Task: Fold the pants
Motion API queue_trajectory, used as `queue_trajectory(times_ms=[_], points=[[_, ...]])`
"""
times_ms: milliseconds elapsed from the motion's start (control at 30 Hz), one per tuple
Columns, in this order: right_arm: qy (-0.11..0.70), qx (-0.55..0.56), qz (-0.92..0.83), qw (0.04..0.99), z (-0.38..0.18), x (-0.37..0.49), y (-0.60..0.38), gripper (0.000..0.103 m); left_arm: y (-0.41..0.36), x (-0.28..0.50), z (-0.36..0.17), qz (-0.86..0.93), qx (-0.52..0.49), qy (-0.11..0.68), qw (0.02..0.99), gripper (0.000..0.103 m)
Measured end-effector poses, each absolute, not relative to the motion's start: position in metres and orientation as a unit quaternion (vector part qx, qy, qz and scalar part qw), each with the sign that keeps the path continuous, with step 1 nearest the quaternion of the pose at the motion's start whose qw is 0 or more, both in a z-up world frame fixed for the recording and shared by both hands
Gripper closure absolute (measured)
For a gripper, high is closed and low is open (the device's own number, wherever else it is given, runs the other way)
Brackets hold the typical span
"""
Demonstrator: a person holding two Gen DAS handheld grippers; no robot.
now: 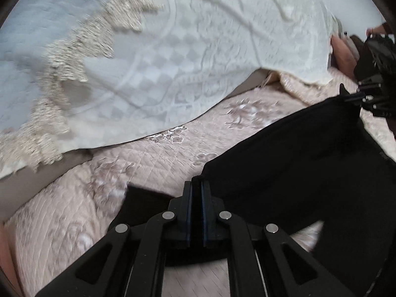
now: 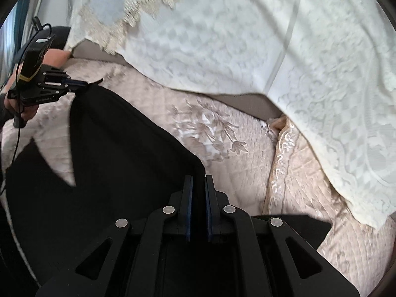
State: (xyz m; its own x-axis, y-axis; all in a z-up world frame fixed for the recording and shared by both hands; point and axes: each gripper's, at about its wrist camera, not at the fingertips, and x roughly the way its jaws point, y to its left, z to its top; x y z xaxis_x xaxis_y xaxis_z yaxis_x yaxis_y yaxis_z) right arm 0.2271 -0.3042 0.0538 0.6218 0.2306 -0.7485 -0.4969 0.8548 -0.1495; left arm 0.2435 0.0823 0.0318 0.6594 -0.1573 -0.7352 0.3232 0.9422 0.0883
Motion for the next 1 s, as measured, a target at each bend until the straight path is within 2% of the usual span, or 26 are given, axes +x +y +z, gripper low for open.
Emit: queue_trajectory(times_ms=[200, 367, 567, 800, 833, 867, 933, 1000], points=[[0.36, -0.156, 0.206, 0.897, 0.068, 0.152, -0.296, 0.095, 0.082, 0.167, 0.051, -0.136, 0.071, 0.37, 0.916, 0.095], [0.366, -0.135, 0.204, 0.898, 0.054, 0.085, -0.293, 0.095, 0.072, 0.103, 0.047, -0.144, 0.057, 0.371, 0.916, 0.095], [0.405, -0.09, 0.191, 0.89, 0.014, 0.023, -0.299, 0.095, 0.065, 0.044, 0.025, -0.152, 0.012, 0.395, 0.906, 0.095], [0.455, -0.043, 0.167, 0.873, -0.024, -0.007, -0.313, 0.094, 0.055, 0.008, -0.014, -0.14, 0.005, 0.445, 0.885, 0.093], [0.462, -0.041, 0.16, 0.871, -0.026, -0.008, -0.314, 0.091, 0.057, 0.005, -0.016, -0.14, -0.008, 0.448, 0.883, 0.092], [0.464, -0.039, 0.155, 0.871, -0.026, -0.01, -0.314, 0.084, 0.061, 0.002, -0.018, -0.137, -0.022, 0.454, 0.88, 0.087], [0.467, -0.029, 0.146, 0.872, -0.026, -0.014, -0.318, 0.078, 0.067, -0.005, -0.018, -0.134, -0.048, 0.457, 0.878, 0.086], [0.465, -0.012, 0.144, 0.874, -0.024, -0.022, -0.321, 0.068, 0.074, -0.014, -0.017, -0.128, -0.076, 0.459, 0.876, 0.086]])
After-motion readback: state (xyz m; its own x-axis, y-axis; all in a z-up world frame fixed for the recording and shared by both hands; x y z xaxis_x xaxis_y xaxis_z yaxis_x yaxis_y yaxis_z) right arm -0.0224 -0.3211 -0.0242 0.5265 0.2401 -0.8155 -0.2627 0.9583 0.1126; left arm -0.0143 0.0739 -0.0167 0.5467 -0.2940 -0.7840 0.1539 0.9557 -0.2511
